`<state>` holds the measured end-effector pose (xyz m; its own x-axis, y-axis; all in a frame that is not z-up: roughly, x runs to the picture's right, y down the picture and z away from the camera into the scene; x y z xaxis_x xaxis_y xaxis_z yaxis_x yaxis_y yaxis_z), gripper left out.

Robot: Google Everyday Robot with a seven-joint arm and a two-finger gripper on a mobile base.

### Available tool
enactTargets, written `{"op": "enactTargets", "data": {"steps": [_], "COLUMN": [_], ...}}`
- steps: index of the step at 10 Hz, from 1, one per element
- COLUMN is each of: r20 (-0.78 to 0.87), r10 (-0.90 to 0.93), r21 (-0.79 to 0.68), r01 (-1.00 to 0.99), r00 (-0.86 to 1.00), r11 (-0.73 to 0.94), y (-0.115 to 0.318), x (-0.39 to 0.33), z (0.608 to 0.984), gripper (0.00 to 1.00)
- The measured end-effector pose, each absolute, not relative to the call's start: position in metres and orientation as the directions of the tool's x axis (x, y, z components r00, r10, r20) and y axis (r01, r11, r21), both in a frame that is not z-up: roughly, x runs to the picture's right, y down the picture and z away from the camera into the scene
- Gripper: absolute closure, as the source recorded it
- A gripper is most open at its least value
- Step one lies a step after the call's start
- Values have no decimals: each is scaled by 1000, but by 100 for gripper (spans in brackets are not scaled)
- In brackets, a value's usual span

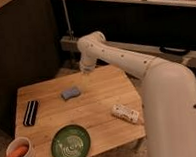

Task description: Move the arm in a circular motion

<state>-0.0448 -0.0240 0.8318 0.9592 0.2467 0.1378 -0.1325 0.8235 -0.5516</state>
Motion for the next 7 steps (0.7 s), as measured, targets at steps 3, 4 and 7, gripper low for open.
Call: {"op": "enactTargets", "data": {"steps": [3, 4, 7], "r20": [64, 35, -5], "r10": [350, 374, 370], "r21": [-574, -566, -506], "r01": [-253, -290, -321], "r00": [934, 927, 929], "r11": [779, 772, 801], "y": [23, 44, 92], "x": [22, 48, 82], "z": [839, 834, 784], "gripper": [20, 20, 20]}}
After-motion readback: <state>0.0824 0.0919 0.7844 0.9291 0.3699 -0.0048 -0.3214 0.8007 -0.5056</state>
